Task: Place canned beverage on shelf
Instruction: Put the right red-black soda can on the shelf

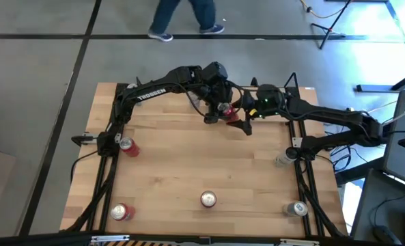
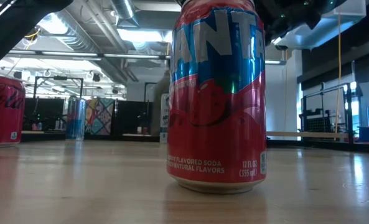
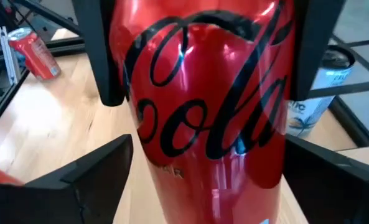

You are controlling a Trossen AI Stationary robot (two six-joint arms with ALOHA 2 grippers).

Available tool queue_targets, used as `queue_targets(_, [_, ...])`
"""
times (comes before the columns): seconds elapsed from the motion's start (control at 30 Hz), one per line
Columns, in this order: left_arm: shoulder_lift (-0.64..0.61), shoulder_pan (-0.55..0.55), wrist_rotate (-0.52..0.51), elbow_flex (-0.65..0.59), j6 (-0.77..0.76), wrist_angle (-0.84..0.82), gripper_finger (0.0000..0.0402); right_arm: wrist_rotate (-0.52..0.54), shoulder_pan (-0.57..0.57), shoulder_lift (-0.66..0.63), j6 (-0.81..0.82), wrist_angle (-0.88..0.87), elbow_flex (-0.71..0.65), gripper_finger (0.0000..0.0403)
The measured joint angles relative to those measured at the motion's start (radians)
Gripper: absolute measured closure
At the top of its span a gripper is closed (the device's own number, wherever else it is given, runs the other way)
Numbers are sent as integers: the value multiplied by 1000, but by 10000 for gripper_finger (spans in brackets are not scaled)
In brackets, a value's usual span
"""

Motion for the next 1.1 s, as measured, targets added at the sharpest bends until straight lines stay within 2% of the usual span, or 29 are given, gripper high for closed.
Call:
queue_targets(0.27, [0,-1,-11,0,22,-12,116,35,1,24,-14,42,0,129])
queue_targets(0.4, [-1,-1,-35,0,23,-17,90,42,0,25,-32,51,0,129])
queue_targets(0.5, [-2,-3,-103,13,-5,-57,73,53,-4,27,-36,44,0,129])
queue_targets(0.73, [-93,19,-141,11,-32,-197,64,42,-64,25,-61,62,-12,129])
queue_targets(0.9, [-163,42,-115,10,-111,-258,65,42,-138,36,-51,255,-101,129])
queue_targets(1.1, [-231,53,-85,10,-128,-271,67,41,-194,149,10,582,-225,129])
